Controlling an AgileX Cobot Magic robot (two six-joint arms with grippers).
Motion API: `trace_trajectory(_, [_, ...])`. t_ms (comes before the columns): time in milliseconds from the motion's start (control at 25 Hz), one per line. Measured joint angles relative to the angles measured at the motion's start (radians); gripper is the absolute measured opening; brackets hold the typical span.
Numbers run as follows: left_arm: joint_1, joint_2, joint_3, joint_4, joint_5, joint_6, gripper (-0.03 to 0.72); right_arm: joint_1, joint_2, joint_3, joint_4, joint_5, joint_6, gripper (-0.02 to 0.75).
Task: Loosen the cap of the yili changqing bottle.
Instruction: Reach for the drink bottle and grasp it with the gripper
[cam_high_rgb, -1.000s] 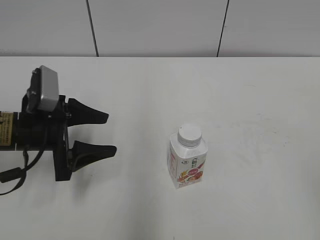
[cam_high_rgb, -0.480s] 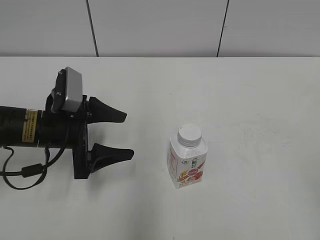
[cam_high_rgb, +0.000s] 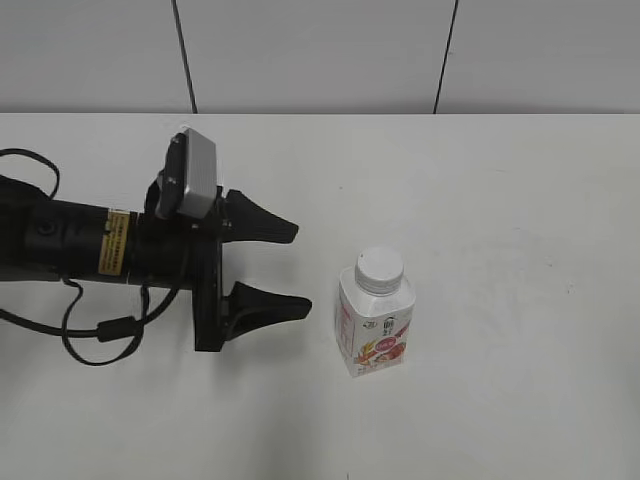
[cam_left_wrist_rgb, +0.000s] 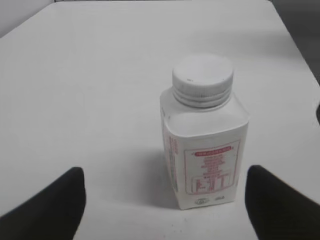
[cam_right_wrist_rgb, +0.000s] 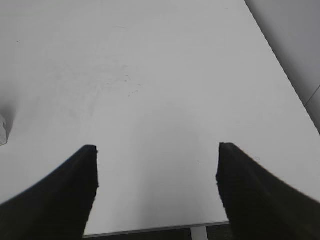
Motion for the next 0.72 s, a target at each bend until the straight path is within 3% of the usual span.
trace_trajectory(720, [-0.135, 0.102, -0.125, 0.01, -0.014, -0.135, 0.593, 0.0, 0.0, 0.0, 0.0, 0.0, 0.0, 0.582])
